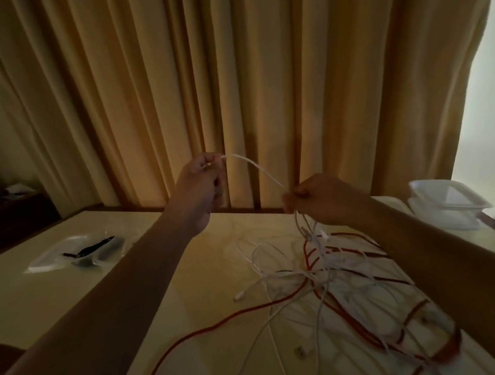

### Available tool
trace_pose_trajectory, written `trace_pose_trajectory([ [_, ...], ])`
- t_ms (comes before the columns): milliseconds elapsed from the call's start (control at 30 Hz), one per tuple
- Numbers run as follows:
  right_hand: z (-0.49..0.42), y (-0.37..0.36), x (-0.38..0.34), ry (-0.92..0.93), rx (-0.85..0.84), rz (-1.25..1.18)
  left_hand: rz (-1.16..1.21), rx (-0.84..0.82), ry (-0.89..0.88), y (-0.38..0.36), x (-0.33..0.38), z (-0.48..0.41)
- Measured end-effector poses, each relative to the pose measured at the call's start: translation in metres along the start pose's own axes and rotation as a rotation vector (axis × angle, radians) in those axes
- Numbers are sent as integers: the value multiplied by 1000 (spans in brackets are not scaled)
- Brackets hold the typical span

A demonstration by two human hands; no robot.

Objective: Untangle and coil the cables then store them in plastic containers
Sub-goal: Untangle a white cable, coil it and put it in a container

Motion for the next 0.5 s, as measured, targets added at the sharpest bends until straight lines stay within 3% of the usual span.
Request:
trace_pose_trajectory([
  [67, -2, 18, -7, 44, 106, -56, -166, -58, 79, -7, -17, 5],
  [133, -1, 32, -23, 111, 186, -94, -269, -220, 118, -33, -27, 16],
  [233, 1, 55, -40, 164, 301, -250, -274, -420, 57, -77, -21, 21],
  [333, 7, 76, -51, 204, 363, -427, -168, -418, 2, -98, -3, 7],
  [433, 13, 92, -41, 260, 497, -525, -160, -303, -31, -104, 19, -11],
  [500, 7, 84, -19, 176, 453, -548, -115, -266, -68, -109, 35, -20],
])
Point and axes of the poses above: each hand's wrist, its own z-axis away from the middle knuckle, its own y-axis out of the back of the hand, x = y × z, the point moved 9 cm from there along -z, towards the middle knuckle, and after that the axes turned 4 degrees about -x, right-handed, at the moved point
